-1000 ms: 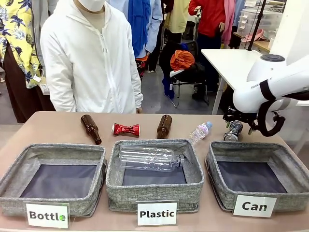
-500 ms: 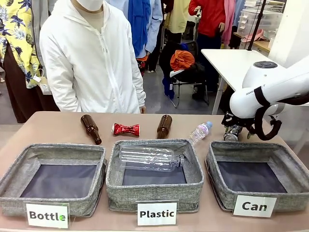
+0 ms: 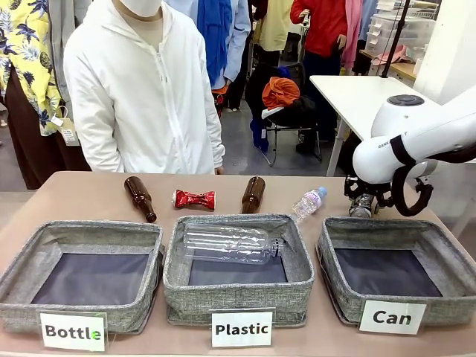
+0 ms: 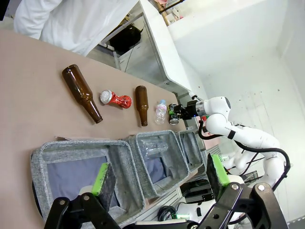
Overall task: Sort the can waste into the basket.
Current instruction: Pick up the can waste from the table and place it in the right Fabric basket.
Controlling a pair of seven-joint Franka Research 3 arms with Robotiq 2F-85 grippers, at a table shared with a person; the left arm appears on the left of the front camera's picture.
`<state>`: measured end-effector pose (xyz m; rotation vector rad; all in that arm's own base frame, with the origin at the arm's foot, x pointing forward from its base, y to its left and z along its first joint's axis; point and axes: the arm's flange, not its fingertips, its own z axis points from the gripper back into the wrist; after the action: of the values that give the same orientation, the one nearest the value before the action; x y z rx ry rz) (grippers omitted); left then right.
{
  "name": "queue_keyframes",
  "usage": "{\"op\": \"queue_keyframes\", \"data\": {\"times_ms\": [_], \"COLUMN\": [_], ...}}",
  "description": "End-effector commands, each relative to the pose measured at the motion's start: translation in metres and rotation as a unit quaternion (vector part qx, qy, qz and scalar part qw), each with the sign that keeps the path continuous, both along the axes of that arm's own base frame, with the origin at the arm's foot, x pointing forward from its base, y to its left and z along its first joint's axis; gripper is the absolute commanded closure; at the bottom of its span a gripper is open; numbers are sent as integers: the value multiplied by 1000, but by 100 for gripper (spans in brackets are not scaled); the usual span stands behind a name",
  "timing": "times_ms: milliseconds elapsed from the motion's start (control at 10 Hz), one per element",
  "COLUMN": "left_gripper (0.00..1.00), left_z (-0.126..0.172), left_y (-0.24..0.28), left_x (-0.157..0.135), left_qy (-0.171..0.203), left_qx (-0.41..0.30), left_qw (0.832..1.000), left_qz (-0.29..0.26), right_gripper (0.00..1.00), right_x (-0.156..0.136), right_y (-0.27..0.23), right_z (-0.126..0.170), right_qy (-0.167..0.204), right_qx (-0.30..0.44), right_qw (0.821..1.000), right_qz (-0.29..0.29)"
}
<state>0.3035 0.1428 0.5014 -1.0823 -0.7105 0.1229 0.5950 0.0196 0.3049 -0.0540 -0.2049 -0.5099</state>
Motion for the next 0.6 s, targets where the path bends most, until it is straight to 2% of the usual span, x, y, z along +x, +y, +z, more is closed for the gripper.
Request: {"op": "queue_keyframes", "data": {"times_ms": [0, 500], "left_gripper": [0, 0], "left_z": [-1, -1], "left_y": [0, 0], "left_x": [2, 2], "left_qy": [-15, -15], "left_qx": [-3, -3], "left_qw": [1000, 1000], "left_qz": [-3, -3], "right_gripper": [100, 100], "right_x": [2, 0], "right_y": [1, 2], "right_z": [0, 5], "right_qy": [-10, -22], "right_qx": [-18, -20], "right_qw": [1000, 1000], "right_qz": [-1, 5]}}
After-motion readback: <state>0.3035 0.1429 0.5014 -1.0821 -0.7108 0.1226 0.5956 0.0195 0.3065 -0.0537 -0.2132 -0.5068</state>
